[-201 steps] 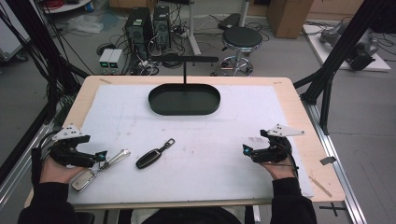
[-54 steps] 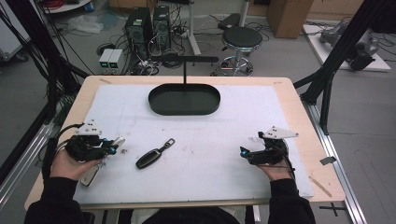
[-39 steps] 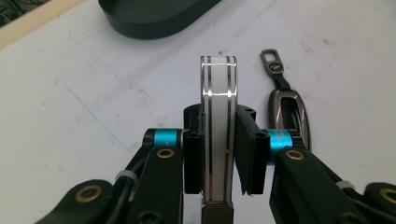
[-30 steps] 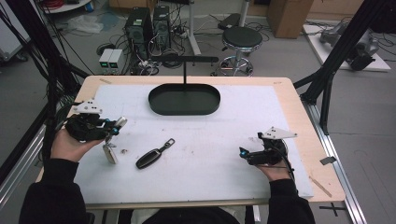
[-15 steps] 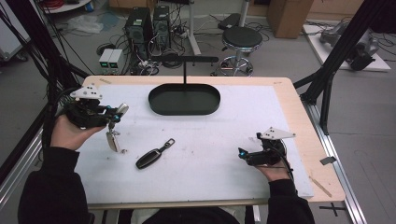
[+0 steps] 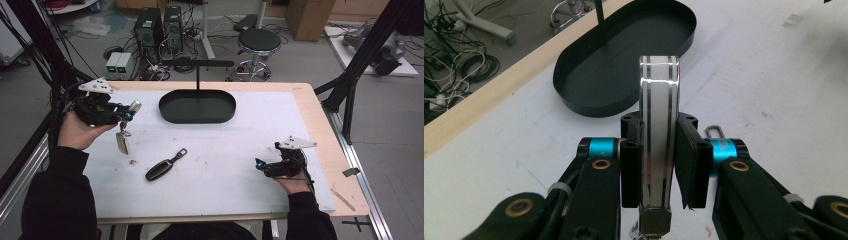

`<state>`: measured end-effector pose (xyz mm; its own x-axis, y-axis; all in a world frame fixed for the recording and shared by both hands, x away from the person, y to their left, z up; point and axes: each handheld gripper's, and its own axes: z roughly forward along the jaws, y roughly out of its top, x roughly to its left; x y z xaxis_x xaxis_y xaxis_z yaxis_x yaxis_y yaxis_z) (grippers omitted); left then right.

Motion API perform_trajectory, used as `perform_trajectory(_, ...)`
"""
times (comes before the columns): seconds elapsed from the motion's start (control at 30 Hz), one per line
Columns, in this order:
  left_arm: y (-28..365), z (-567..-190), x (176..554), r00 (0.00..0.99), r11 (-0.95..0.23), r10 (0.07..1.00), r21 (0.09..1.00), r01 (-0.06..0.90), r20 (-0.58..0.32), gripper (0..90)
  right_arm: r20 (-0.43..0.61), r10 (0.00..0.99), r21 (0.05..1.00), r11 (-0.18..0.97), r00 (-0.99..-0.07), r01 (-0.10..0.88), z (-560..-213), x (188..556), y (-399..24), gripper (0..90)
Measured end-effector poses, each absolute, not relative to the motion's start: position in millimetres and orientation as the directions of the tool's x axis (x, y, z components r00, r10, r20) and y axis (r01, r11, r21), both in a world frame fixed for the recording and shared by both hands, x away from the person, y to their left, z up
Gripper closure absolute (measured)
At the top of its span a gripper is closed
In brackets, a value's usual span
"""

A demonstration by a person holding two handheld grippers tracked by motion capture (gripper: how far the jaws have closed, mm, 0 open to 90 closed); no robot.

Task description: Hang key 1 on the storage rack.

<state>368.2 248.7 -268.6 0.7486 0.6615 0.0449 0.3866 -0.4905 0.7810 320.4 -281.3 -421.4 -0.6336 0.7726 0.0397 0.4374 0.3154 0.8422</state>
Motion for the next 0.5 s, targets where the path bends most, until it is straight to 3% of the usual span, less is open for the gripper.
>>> perform_trajectory(0.5, 216.5, -252.6, 393.4, 0.765, -0.513, 0.641, 0.774, 0.370, 0.059, 74.5, 0.033, 0.771, 0.841, 0.322, -0.636, 0.434, -421.7, 321.0, -281.7, 0.7)
